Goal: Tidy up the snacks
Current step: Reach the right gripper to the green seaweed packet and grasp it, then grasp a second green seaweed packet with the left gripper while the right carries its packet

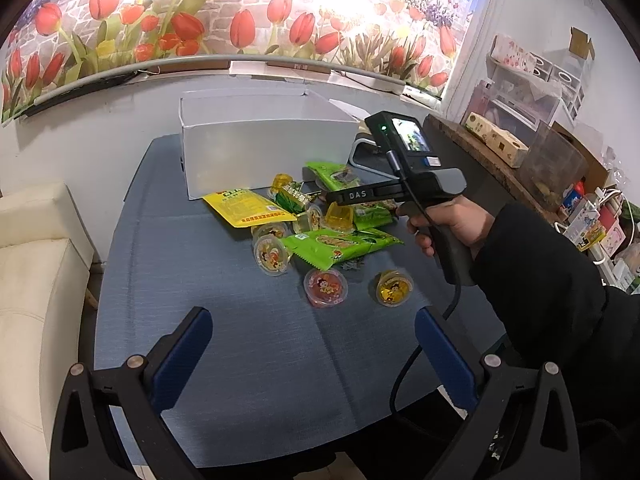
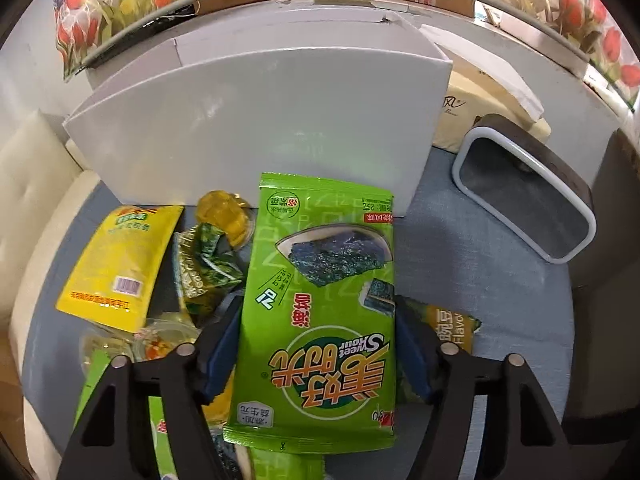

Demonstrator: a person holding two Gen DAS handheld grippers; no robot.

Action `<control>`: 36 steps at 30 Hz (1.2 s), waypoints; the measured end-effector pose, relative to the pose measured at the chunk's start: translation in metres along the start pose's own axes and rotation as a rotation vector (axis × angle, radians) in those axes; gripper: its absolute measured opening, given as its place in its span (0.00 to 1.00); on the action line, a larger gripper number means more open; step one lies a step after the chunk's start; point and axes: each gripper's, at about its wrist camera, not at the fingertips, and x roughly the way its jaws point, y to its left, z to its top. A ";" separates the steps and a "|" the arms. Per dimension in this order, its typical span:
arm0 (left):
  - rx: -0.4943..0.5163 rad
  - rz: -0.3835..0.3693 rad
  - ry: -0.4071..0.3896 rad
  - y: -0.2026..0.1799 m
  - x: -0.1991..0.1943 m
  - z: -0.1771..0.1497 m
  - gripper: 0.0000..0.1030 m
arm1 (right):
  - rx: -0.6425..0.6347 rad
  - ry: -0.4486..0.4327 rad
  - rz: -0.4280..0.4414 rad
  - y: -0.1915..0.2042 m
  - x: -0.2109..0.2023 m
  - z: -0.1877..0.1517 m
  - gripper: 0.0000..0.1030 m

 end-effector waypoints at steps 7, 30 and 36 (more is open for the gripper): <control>0.045 0.007 0.015 0.001 0.013 0.010 1.00 | 0.004 -0.067 -0.001 -0.001 -0.034 -0.007 0.68; 0.433 -0.081 0.277 -0.047 0.194 0.081 1.00 | 0.223 -0.260 0.062 -0.042 -0.195 -0.170 0.68; 0.459 -0.127 0.338 -0.045 0.213 0.075 0.91 | 0.214 -0.257 0.054 -0.037 -0.196 -0.173 0.68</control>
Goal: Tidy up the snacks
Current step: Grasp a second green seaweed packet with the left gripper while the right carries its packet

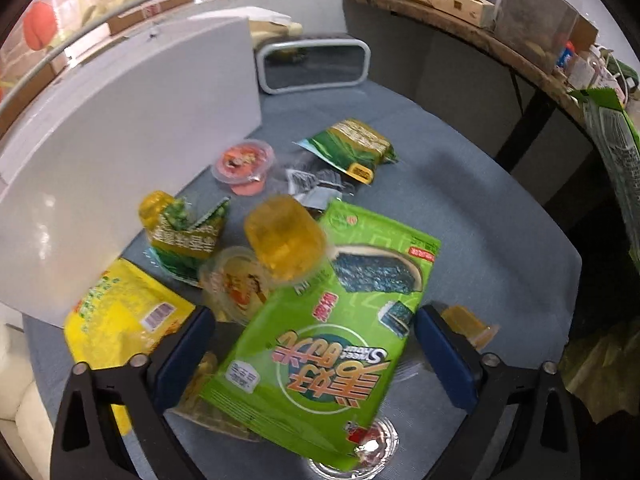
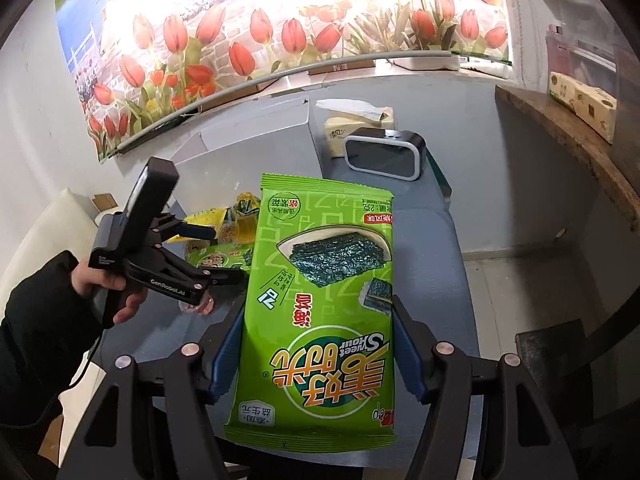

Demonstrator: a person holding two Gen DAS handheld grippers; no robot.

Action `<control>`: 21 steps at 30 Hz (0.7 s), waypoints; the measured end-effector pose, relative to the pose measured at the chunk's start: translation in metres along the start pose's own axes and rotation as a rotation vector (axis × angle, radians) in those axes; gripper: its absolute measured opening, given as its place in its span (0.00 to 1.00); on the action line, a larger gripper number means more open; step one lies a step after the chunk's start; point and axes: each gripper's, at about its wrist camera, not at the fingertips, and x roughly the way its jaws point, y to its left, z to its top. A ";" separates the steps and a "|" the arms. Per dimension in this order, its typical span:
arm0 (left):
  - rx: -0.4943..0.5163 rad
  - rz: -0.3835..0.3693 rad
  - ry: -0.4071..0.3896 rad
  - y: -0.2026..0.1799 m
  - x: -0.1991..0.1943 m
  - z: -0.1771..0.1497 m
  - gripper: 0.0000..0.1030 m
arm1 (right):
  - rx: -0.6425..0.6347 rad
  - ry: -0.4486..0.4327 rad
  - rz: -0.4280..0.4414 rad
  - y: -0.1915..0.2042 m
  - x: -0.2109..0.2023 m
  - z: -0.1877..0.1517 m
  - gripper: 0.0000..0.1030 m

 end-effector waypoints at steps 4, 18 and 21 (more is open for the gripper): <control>0.001 0.000 0.001 -0.002 -0.001 -0.003 0.84 | -0.012 0.001 0.014 0.006 0.002 0.001 0.68; -0.021 0.040 -0.090 -0.014 -0.044 -0.009 0.73 | -0.030 -0.019 0.010 0.014 0.000 0.004 0.68; -0.064 0.089 -0.158 -0.014 -0.069 -0.010 0.73 | -0.027 -0.034 0.008 0.015 0.002 0.009 0.68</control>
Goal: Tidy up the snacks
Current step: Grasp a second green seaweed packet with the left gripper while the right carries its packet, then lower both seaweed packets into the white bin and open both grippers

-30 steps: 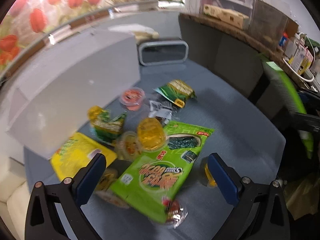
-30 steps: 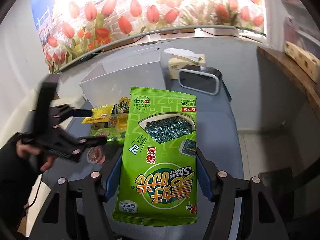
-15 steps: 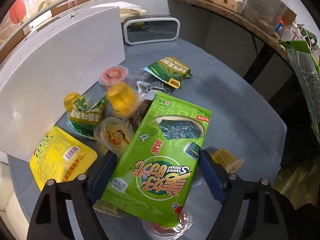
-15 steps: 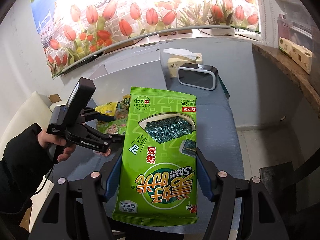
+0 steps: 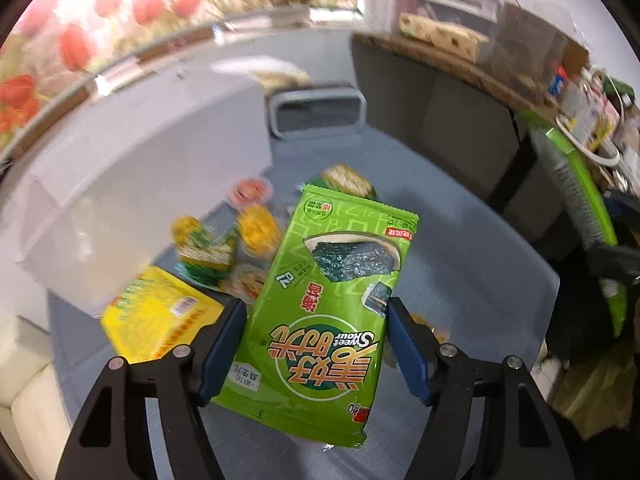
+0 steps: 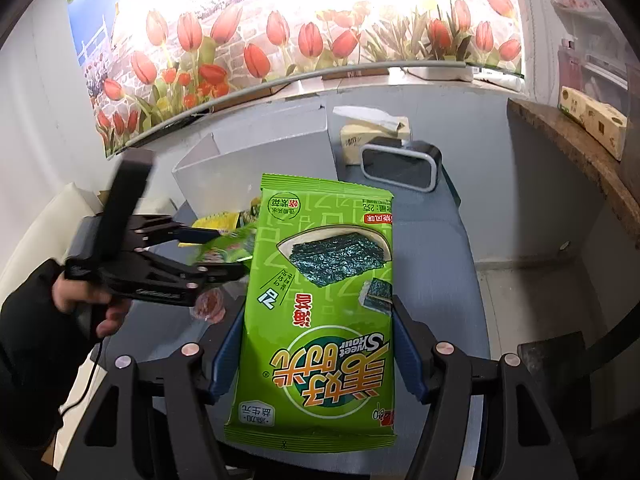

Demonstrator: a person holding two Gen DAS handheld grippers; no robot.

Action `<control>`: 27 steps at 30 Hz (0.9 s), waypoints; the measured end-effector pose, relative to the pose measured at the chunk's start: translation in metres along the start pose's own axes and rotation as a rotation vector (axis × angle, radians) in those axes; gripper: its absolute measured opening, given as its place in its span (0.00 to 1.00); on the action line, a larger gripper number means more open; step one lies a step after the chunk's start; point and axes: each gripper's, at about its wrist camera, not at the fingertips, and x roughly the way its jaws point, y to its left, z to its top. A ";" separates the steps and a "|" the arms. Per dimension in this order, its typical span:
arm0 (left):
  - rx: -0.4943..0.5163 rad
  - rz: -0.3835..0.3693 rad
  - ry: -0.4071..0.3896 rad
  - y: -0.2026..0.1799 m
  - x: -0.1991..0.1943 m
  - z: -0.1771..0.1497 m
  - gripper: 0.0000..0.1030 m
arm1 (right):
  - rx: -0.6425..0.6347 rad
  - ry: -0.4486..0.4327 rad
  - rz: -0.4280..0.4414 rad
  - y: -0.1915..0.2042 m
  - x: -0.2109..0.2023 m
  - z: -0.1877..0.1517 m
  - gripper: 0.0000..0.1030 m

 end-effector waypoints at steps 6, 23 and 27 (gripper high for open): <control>-0.181 0.127 -0.135 0.020 -0.046 0.009 0.72 | -0.020 -0.029 0.001 0.010 0.018 0.027 0.68; -0.605 0.315 -0.251 0.199 -0.035 0.092 0.73 | -0.195 -0.024 -0.038 0.074 0.184 0.222 0.68; -0.599 0.297 -0.217 0.224 -0.010 0.102 0.76 | -0.208 0.016 -0.054 0.079 0.219 0.240 0.70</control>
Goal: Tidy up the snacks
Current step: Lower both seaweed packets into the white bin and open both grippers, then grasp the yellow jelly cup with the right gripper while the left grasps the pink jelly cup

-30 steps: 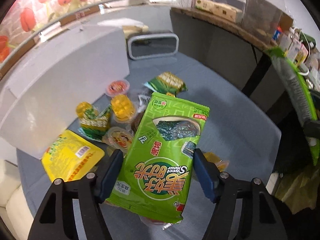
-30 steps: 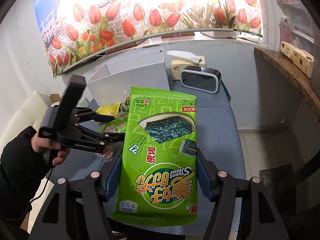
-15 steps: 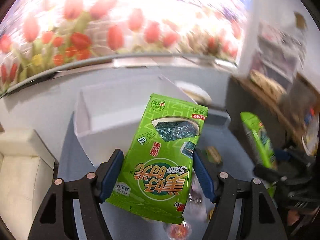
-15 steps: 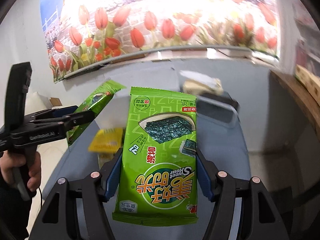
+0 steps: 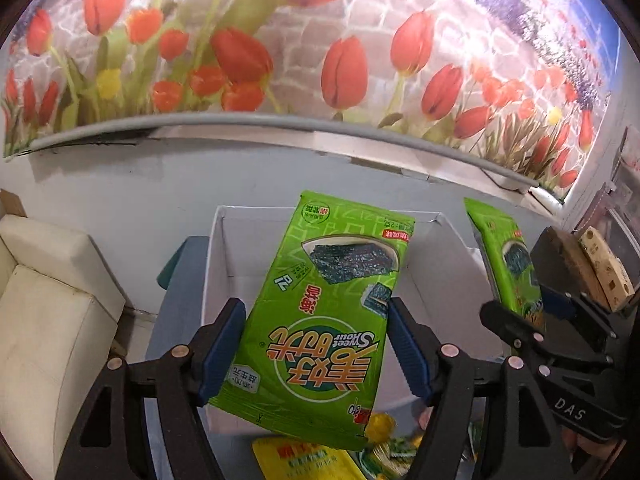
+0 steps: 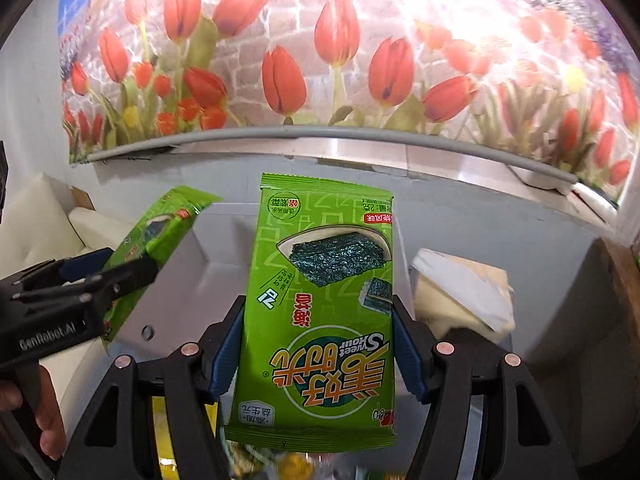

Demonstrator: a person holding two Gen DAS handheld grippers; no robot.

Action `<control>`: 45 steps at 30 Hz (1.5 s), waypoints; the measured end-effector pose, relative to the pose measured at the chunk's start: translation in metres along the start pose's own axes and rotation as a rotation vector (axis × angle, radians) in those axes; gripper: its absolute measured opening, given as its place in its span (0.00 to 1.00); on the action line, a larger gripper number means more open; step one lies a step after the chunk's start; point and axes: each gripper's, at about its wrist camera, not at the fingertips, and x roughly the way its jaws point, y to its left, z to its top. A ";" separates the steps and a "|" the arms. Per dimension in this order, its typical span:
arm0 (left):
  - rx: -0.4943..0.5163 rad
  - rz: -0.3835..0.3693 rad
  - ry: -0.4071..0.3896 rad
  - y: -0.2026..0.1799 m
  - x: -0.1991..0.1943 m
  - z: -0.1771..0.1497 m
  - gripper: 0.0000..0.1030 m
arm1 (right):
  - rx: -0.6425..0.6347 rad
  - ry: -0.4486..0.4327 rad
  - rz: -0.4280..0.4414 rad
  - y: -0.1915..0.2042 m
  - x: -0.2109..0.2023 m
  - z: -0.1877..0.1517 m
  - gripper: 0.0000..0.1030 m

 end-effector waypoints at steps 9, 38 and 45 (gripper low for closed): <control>-0.021 -0.032 0.019 0.016 0.014 0.005 1.00 | -0.012 -0.021 -0.088 -0.009 0.005 -0.008 1.00; 0.123 -0.218 0.071 0.013 -0.158 -0.274 1.00 | 0.209 0.106 -0.063 0.034 -0.116 -0.292 1.00; 0.140 -0.233 0.053 0.014 -0.176 -0.287 1.00 | 0.222 0.123 -0.089 0.038 -0.096 -0.290 1.00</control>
